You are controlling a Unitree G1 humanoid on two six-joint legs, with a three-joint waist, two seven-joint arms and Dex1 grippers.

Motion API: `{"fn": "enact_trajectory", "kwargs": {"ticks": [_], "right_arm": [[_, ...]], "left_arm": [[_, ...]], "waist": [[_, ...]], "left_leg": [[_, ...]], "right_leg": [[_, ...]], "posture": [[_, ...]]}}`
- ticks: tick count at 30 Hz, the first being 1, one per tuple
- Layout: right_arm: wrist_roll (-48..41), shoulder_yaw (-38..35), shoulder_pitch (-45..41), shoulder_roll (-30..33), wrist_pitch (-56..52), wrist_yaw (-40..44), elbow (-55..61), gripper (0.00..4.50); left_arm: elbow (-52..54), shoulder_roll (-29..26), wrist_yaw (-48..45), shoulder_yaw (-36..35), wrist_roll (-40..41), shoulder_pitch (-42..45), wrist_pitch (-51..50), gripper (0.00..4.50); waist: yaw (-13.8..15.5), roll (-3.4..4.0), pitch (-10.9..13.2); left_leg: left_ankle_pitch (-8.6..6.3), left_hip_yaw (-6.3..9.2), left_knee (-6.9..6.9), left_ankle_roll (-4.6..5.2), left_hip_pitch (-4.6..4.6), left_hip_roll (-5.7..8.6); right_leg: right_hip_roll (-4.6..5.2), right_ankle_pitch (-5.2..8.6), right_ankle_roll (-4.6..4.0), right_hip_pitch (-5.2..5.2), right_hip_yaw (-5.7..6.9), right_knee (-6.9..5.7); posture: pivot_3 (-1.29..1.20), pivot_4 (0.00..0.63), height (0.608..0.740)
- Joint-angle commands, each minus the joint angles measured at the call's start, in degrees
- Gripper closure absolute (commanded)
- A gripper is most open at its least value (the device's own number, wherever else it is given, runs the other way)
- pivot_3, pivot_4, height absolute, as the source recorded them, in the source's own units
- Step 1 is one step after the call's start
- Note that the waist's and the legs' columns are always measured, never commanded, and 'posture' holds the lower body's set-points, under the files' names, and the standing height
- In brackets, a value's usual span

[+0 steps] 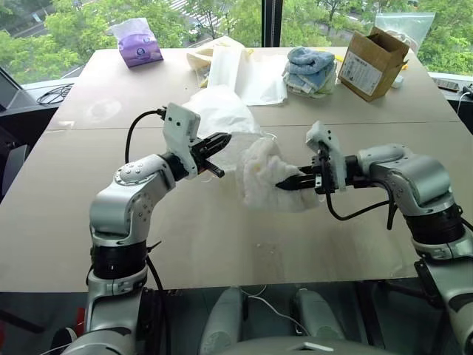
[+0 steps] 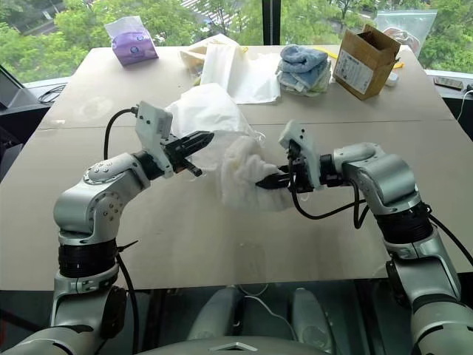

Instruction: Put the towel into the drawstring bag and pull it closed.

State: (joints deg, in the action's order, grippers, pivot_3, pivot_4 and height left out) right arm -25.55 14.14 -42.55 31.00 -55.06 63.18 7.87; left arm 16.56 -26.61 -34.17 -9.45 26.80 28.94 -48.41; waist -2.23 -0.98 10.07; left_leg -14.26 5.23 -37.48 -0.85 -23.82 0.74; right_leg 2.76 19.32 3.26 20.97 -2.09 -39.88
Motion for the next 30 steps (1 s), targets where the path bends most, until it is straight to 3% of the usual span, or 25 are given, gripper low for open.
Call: {"fn": "enact_trajectory", "kwargs": {"ticks": [1,7,17,21,26,30], "right_arm": [[2.5,3.1,-0.8,0.0,4.7,0.0,-0.5,4.44],[2.9,2.3,-2.2,-3.9,3.6,-3.9,-5.5,4.44],[-4.3,-15.7,-6.6,-15.2,-5.5,-19.4,-18.0,4.44],[-6.1,-22.9,-7.2,-23.0,-7.8,-30.9,-17.6,4.44],[-4.6,-27.3,-4.9,-35.5,-2.0,-47.2,-15.6,4.44],[-6.1,-30.1,-4.0,-41.8,1.1,-54.1,-15.7,4.44]], "left_arm": [[3.1,-0.9,-1.7,-2.3,5.1,0.6,-1.2,4.50],[5.5,-3.4,-5.1,-1.3,9.9,-0.4,-2.0,4.50],[8.2,-8.8,-8.7,3.7,8.6,-7.2,0.9,4.50],[8.0,-7.5,-7.4,4.1,9.5,-7.2,1.4,4.50],[8.0,-5.0,-5.3,3.8,11.1,-6.9,0.7,4.50],[8.1,-4.0,-4.1,3.9,11.8,-6.5,0.1,4.50]], "waist": [[-0.1,0.00,0.0],[-0.3,0.00,0.0],[-0.2,0.01,0.0],[-0.4,0.02,0.0],[-0.6,0.03,0.0],[-0.5,0.02,0.0]], "left_leg": [[0.00,0.00,0.00,0.00,0.00,0.00],[0.01,-0.01,0.00,-0.01,0.01,-0.01],[0.02,-0.08,0.06,-0.04,0.01,-0.01],[0.03,-0.16,0.09,-0.05,-0.02,-0.02],[0.03,-0.27,0.10,-0.05,-0.02,-0.02],[0.06,-0.34,0.08,-0.08,-0.05,0.01]], "right_leg": [[0.00,0.00,0.00,0.00,0.00,0.00],[-0.01,0.00,0.00,0.00,-0.01,-0.02],[-0.03,0.00,-0.01,0.10,-0.10,-0.08],[-0.04,-0.01,-0.01,0.22,-0.21,-0.20],[-0.05,-0.01,-0.01,0.37,-0.31,-0.39],[0.01,0.00,-0.01,0.60,-0.37,-0.80]], "posture": [[0.00,0.150,0.740],[0.00,0.150,0.740],[0.00,0.150,0.740],[0.00,0.150,0.740],[0.00,0.150,0.740],[0.00,0.150,0.740]]}}
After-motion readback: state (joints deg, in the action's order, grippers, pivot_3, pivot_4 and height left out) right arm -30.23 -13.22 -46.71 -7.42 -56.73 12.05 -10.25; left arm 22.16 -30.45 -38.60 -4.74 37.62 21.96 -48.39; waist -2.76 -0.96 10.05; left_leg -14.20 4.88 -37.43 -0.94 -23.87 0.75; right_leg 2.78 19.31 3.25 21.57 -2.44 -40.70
